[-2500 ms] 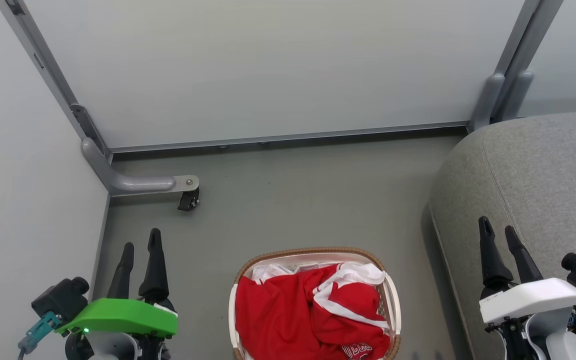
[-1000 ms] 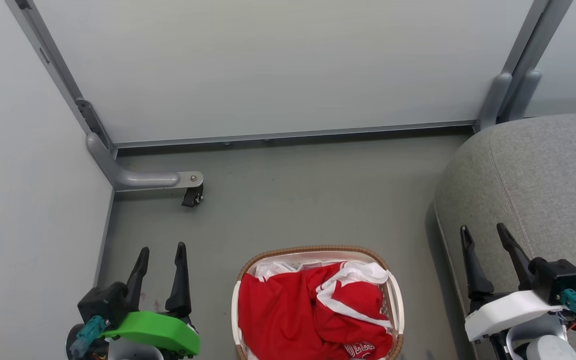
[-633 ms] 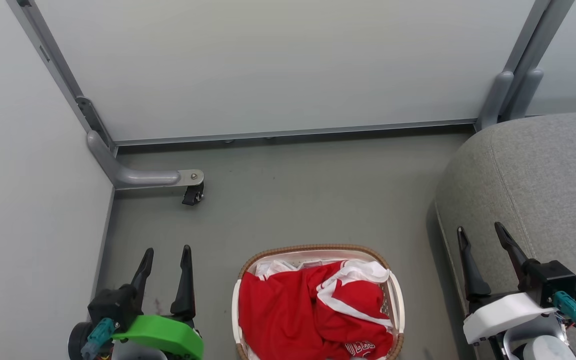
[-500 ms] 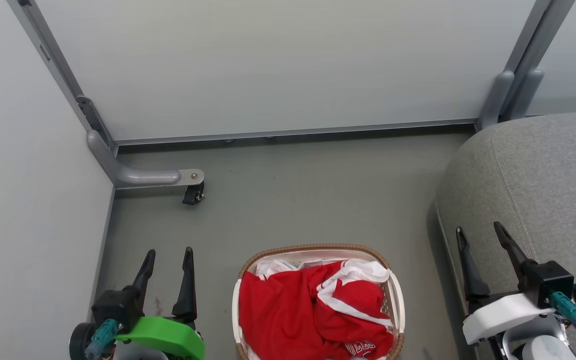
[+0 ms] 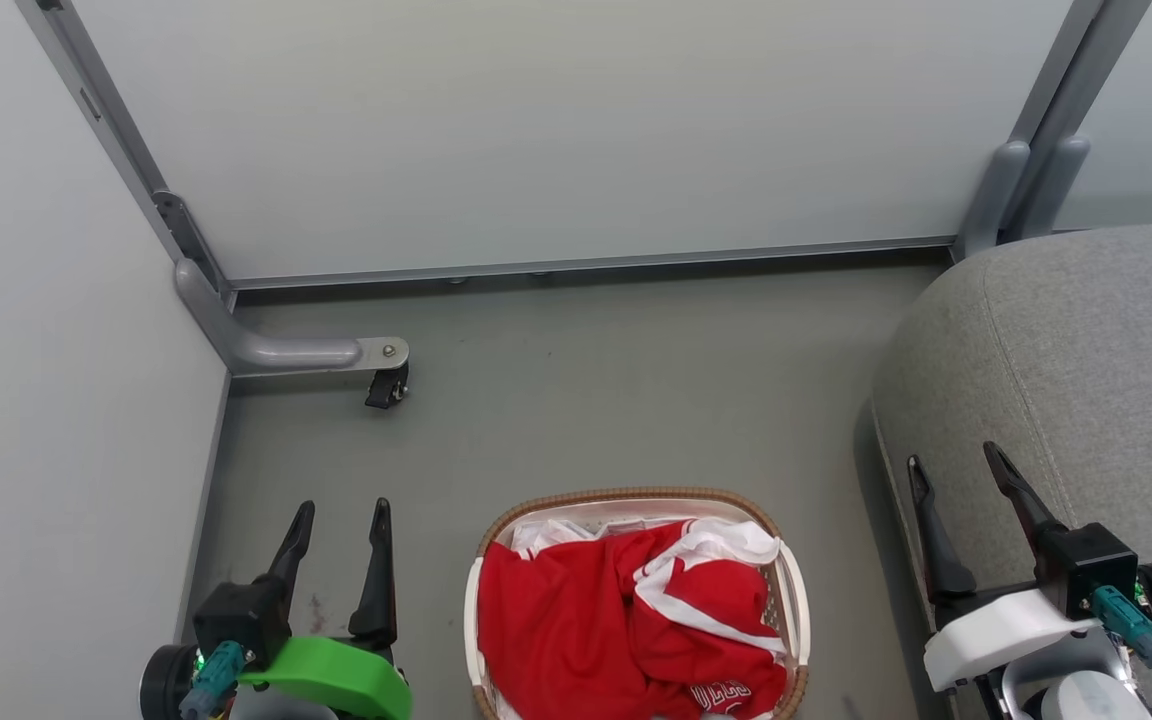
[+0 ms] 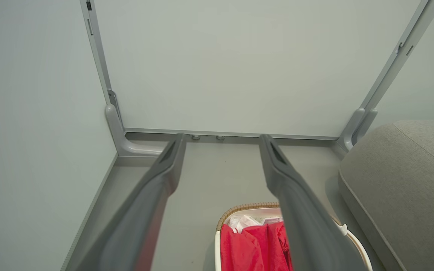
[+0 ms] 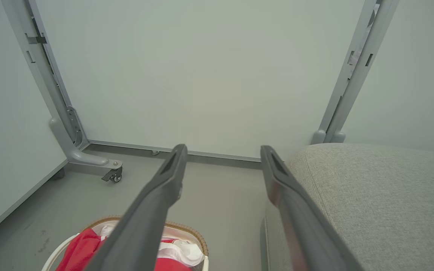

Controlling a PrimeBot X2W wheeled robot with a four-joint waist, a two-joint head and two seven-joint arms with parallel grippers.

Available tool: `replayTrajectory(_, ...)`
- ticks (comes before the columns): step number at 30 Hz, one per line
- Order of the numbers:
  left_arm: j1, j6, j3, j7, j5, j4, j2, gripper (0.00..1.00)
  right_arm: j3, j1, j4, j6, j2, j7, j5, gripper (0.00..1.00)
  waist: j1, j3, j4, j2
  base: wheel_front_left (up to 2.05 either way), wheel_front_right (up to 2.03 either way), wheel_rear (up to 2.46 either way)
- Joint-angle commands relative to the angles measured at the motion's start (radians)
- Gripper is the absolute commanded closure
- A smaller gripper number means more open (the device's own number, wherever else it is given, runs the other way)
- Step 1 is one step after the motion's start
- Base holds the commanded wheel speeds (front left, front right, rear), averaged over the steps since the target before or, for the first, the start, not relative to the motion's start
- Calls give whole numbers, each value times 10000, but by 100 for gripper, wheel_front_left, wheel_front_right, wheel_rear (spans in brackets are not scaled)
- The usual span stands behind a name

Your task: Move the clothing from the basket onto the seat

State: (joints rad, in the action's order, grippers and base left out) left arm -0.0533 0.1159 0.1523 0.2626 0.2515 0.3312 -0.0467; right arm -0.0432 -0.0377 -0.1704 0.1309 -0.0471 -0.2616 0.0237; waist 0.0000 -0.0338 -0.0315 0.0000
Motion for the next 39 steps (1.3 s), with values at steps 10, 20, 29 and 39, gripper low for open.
replayTrajectory(10,96,48,9,35,9,18,-64,0,-23,66,4,-3,-58,-53,-13,0,0,-12,56,0,0,0,0)
replayTrajectory(20,-502,75,398,23,-140,160,-61,0,-58,-218,220,-3,-59,-53,-117,0,0,-663,258,0,0,0,0)
replayTrajectory(29,-2296,135,1295,21,-560,1942,-61,0,-89,-1131,522,-3,-56,-51,-129,0,0,-2398,491,0,0,0,0)
replayTrajectory(39,-5193,152,2927,21,-725,4661,-178,0,219,-2653,833,-5,-51,-51,26,0,0,-5009,967,0,0,0,0)
